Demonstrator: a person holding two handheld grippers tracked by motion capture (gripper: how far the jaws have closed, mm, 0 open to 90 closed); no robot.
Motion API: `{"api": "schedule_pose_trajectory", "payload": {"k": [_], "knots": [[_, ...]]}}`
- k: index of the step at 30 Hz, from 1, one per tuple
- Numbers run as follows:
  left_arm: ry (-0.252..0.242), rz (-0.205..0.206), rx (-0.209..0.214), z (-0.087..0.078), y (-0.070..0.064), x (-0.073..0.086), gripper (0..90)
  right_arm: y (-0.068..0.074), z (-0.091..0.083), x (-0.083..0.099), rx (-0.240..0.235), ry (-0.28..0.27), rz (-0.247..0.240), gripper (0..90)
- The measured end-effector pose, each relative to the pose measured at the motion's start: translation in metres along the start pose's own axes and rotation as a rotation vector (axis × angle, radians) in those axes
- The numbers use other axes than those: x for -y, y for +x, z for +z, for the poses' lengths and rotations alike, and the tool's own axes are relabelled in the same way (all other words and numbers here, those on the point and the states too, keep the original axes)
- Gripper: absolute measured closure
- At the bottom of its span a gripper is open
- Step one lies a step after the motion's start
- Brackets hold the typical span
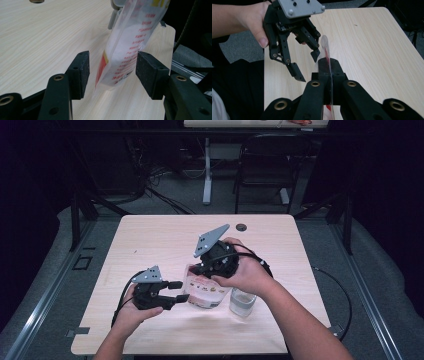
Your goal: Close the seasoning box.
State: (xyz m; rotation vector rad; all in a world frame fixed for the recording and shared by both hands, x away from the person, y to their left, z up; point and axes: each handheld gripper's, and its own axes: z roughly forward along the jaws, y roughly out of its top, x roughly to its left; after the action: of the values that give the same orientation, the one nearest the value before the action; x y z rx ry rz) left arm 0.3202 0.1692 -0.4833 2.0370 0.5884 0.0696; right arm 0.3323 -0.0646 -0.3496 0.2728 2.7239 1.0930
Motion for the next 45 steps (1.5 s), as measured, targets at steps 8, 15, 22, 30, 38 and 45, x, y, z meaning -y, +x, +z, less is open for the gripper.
{"api": "schedule_pose_trajectory", "payload": {"k": [8,15,22,30,38,45], "knots": [[0.017,0.025,0.01,0.01,-0.002,0.003,46.1,0.001,-0.002,0.0,-0.004,-0.007,0.0,90.0],[0.028,0.025,0.025,0.017,-0.004,0.004,46.8,0.001,-0.004,0.0,-0.004,-0.009,-0.006,90.0],[0.033,0.03,0.031,0.02,-0.003,0.006,46.8,0.001,-0.005,-0.001,-0.003,-0.002,-0.012,90.0],[0.045,0.037,0.04,0.025,-0.004,0.008,45.2,0.002,-0.005,-0.002,-0.004,-0.006,-0.017,90.0],[0.05,0.043,0.051,0.029,-0.005,0.009,42.4,0.003,-0.006,-0.003,-0.016,-0.006,-0.024,90.0],[0.06,0.051,0.055,0.033,-0.006,0.01,39.9,0.004,-0.007,-0.004,-0.022,-0.023,-0.023,90.0]]}}
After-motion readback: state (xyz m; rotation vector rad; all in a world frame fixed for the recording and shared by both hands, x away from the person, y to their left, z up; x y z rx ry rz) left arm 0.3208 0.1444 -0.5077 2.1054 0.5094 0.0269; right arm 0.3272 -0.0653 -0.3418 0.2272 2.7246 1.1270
